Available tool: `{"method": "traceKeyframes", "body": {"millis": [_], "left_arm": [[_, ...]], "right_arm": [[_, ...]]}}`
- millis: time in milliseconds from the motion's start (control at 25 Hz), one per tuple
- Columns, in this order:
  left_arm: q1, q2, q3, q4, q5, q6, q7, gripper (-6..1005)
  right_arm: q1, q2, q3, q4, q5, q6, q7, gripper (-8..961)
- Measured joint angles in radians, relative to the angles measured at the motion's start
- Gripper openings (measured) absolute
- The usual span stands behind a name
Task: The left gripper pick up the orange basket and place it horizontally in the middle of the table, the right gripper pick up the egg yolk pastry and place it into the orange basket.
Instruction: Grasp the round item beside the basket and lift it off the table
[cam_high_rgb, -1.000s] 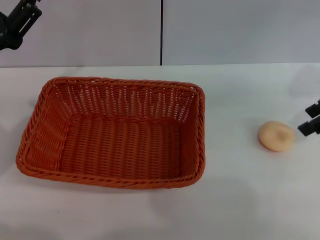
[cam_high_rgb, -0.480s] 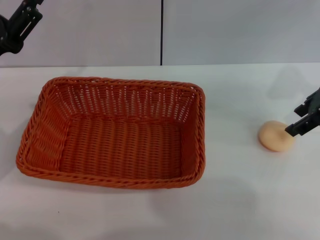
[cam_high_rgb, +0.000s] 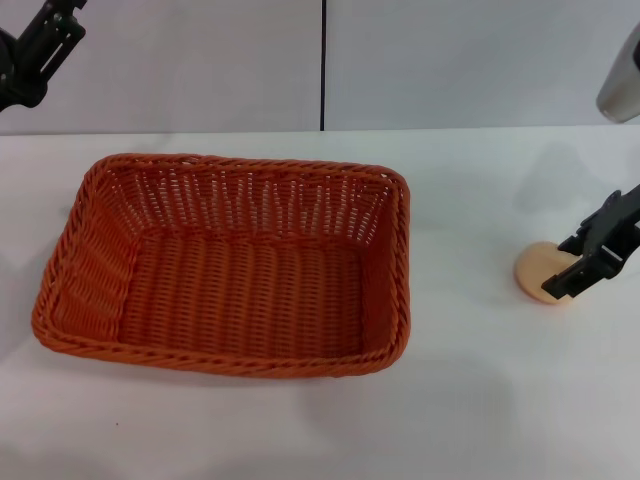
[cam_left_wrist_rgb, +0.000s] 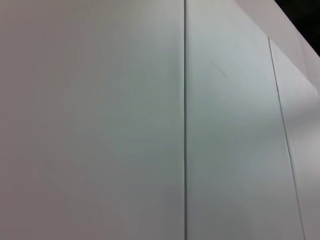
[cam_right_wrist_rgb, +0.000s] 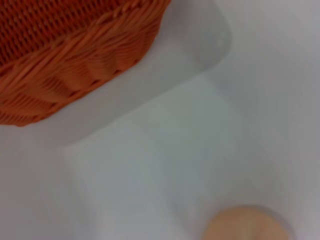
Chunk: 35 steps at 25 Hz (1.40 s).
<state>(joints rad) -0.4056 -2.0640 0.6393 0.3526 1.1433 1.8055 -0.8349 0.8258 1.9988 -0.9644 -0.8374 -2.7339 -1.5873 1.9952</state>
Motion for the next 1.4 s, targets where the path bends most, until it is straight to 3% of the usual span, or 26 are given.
{"method": "traceKeyframes", "body": {"millis": [440, 720, 880, 1080, 1280, 1400], "left_arm": [[0.008, 0.002, -0.009, 0.001, -0.005, 0.0, -0.001, 723], [0.007, 0.002, -0.009, 0.0, -0.005, 0.0, 0.0, 722], [0.006, 0.002, -0.009, 0.0, -0.005, -0.001, 0.0, 722], [0.008, 0.002, -0.009, 0.0, -0.005, 0.0, -0.002, 723], [0.008, 0.002, -0.009, 0.0, -0.005, 0.001, -0.004, 723], [0.008, 0.002, -0.009, 0.0, -0.005, 0.001, -0.004, 722]], "right_arm": [[-0.005, 0.005, -0.014, 0.025, -0.002, 0.057, -0.005, 481], [-0.008, 0.006, -0.007, 0.018, 0.002, 0.059, -0.014, 313], [-0.027, 0.006, 0.013, -0.025, 0.028, 0.06, -0.016, 267], [-0.096, 0.003, 0.025, -0.146, 0.154, 0.064, -0.016, 232], [-0.194, 0.03, 0.056, -0.335, 0.338, 0.089, -0.022, 201], [-0.271, 0.05, 0.072, -0.424, 0.549, 0.106, -0.078, 173]]}}
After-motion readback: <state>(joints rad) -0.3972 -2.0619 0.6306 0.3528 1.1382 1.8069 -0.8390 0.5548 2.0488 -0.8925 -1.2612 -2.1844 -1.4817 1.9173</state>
